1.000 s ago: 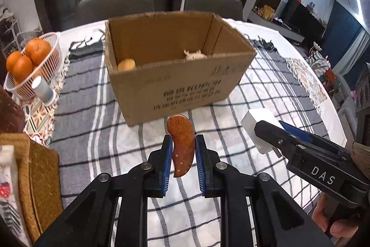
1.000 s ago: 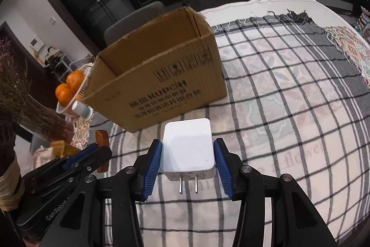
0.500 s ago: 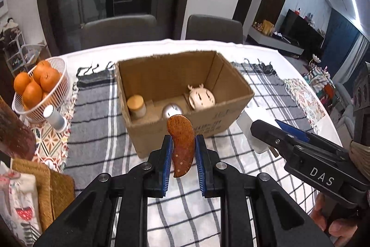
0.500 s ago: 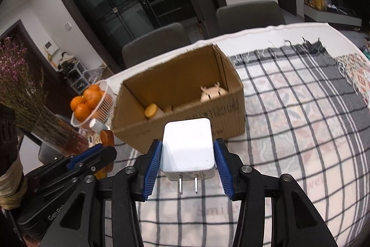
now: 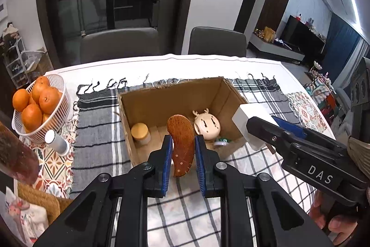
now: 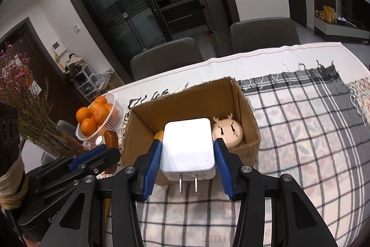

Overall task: Organize rigid objects
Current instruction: 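Lift and carry the comb with the left tool while the right tool carries the adapter to the box, then lower the comb into the box while the right tool releases the adapter inside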

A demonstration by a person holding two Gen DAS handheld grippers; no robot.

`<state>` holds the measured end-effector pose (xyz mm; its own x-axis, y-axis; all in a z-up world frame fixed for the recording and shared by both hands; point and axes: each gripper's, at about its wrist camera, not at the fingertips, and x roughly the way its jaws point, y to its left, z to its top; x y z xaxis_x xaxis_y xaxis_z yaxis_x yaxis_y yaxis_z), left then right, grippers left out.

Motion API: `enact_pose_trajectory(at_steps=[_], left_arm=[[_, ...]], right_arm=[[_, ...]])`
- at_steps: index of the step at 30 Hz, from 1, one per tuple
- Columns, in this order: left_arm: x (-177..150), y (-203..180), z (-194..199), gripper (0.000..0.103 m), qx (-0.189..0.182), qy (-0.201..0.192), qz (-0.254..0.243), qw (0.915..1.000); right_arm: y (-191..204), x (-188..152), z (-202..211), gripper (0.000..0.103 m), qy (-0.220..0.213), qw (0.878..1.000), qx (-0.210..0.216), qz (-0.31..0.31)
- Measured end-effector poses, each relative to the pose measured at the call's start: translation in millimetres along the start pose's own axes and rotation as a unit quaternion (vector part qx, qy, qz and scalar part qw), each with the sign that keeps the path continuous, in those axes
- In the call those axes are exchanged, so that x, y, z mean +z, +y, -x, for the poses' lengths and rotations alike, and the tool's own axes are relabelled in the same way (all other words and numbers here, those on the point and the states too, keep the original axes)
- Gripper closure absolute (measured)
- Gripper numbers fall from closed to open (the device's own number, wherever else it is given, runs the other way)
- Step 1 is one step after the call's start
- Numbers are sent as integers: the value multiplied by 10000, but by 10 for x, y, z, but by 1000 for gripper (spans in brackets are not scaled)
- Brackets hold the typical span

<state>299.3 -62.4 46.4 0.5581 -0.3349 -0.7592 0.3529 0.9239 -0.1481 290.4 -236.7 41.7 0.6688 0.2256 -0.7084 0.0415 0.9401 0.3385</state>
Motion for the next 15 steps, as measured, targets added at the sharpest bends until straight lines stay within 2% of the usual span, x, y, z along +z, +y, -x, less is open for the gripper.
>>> enact_pose_trajectory(at_steps=[7, 15], left_arm=[[145, 84, -231, 83, 48, 111, 87, 9999], [217, 144, -585, 82, 4, 409, 216, 9989]], right_arm=[[-3, 190, -255, 56, 147, 9997, -11, 190], [-73, 308, -545, 56, 394, 9982, -216, 389]])
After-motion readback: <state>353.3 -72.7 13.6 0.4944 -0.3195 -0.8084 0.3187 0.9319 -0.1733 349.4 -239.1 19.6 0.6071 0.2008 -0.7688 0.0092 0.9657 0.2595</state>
